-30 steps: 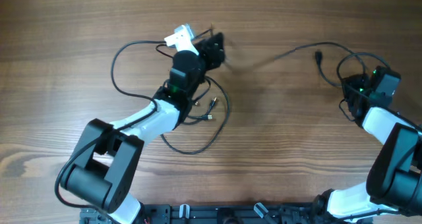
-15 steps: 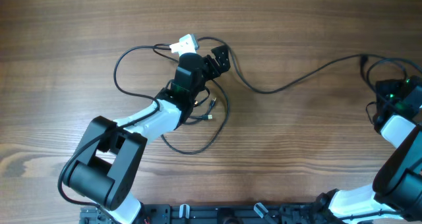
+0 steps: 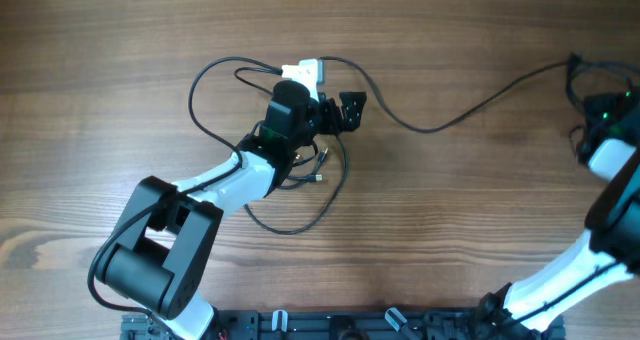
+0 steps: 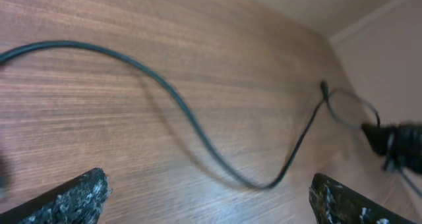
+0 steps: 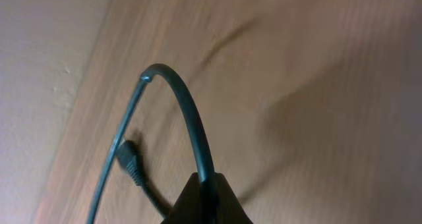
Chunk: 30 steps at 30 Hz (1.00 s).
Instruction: Untangle cables
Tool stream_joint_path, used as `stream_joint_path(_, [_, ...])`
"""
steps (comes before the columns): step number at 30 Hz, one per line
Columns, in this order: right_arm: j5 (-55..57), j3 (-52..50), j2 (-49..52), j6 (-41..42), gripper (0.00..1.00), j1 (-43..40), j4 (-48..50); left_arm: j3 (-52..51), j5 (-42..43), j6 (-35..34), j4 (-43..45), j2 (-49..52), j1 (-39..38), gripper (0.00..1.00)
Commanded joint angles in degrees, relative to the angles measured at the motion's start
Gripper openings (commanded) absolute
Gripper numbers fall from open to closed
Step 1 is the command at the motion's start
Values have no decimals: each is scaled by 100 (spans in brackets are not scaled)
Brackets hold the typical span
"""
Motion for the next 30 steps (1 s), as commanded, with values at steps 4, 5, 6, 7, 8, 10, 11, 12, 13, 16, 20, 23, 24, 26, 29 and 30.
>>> stream_joint_path(4, [-203, 1895, 1209, 234, 4, 2, -258, 35, 153, 256, -24, 42, -37, 100])
stream_joint_path(5, [-199, 2096, 1342, 345, 5, 2, -256, 37, 232, 256, -24, 42, -70, 100])
stream_joint_path(6, [-197, 2317, 1480, 457, 4, 2, -254, 37, 326, 256, -22, 42, -109, 100])
stream_joint_path(7, [-203, 2651, 1700, 597, 4, 9, -256, 35, 474, 256, -24, 42, -181, 100])
stream_joint_path(8, [-201, 2953, 1906, 734, 4, 28, -254, 35, 566, 256, -33, 44, -264, 100])
stream_joint_path(10, [-201, 3432, 2232, 914, 4, 61, -262, 37, 570, 262, -76, 44, -411, 100])
stream_joint_path(11, [-195, 3648, 2385, 914, 5, 74, -258, 35, 568, 271, -109, 44, -485, 100])
stream_joint_path(12, [-138, 3858, 2518, 909, 5, 72, -262, 35, 568, 278, -162, 44, -562, 100])
stream_joint_path(13, [-81, 4006, 2614, 909, 4, 72, -267, 35, 566, 278, -219, 44, -595, 100])
stream_joint_path(16, [177, 4419, 2850, 876, 5, 61, -313, 35, 544, 278, -490, 44, -643, 100])
stream_joint_path(20, [927, 4452, 3040, 732, 4, 57, -308, 35, 393, 278, -678, 44, -643, 100])
stream_joint_path(23, [992, 4452, 3296, 634, 12, 4, -369, 35, 391, 275, -730, 44, -643, 100])
stream_joint_path(24, [1032, 4452, 3351, 527, 20, -31, -439, 35, 393, 275, -734, 44, -643, 100])
stream_joint_path(26, [1075, 4452, 3418, 267, 22, -101, -448, 35, 391, 278, -802, 44, -643, 100])
stream_joint_path(29, [1067, 4452, 3438, -109, 18, -308, -540, 35, 372, 278, -1060, 44, -643, 100])
stream_joint_path(30, [997, 4452, 3436, -157, 20, -404, -601, 35, 374, 275, -1091, 44, -643, 100])
